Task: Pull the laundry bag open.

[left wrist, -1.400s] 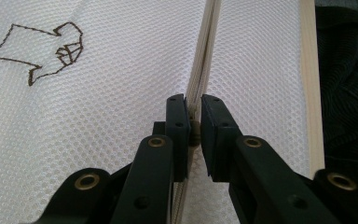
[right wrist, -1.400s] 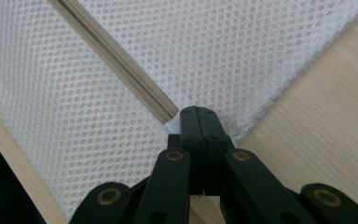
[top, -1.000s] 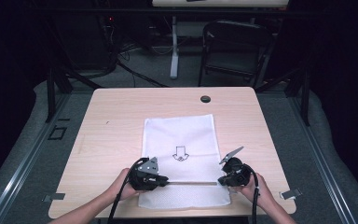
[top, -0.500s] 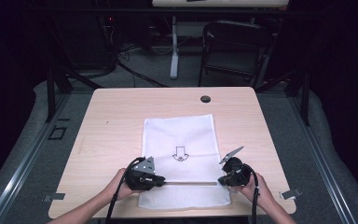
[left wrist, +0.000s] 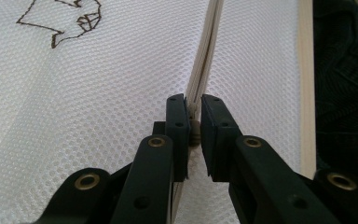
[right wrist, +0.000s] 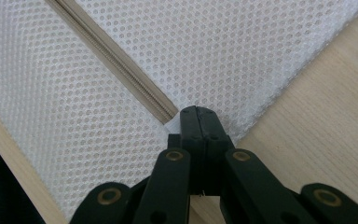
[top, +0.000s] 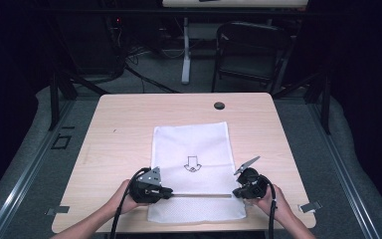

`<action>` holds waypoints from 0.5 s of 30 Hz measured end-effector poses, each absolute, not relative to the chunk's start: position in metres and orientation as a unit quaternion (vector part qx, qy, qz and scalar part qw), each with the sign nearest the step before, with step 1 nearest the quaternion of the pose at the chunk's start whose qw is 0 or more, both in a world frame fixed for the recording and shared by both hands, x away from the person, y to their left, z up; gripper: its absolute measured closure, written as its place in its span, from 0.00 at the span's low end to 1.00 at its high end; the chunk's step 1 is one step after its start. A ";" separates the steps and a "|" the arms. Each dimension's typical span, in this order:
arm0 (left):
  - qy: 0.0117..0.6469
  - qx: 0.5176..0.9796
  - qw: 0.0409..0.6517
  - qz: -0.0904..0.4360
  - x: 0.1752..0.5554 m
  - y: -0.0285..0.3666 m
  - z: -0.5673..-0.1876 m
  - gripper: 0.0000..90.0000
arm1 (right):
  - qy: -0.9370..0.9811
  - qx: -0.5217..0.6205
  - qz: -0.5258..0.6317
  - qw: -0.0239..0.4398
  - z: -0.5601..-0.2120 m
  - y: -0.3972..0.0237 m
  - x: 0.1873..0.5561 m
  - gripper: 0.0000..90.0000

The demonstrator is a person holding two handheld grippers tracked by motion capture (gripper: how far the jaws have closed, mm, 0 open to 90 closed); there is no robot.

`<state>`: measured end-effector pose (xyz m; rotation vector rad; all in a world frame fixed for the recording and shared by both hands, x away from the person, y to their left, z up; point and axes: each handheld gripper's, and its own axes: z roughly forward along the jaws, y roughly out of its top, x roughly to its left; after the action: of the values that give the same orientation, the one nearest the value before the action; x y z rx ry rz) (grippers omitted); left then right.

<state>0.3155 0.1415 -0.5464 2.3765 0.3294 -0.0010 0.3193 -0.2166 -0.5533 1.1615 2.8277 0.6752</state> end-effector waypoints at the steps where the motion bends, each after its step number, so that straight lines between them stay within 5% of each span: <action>1: 0.126 0.924 0.361 0.001 0.316 0.142 -0.546 0.91 | 0.904 0.370 0.214 0.007 -0.553 -0.216 0.319 1.00; 15: 0.124 0.926 0.357 -0.001 0.315 0.152 -0.544 0.91 | 0.902 0.374 0.215 0.007 -0.553 -0.217 0.319 1.00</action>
<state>0.3146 0.1521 -0.5443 2.3893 0.3208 -0.0024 0.3194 -0.2170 -0.5534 1.1684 2.8223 0.6737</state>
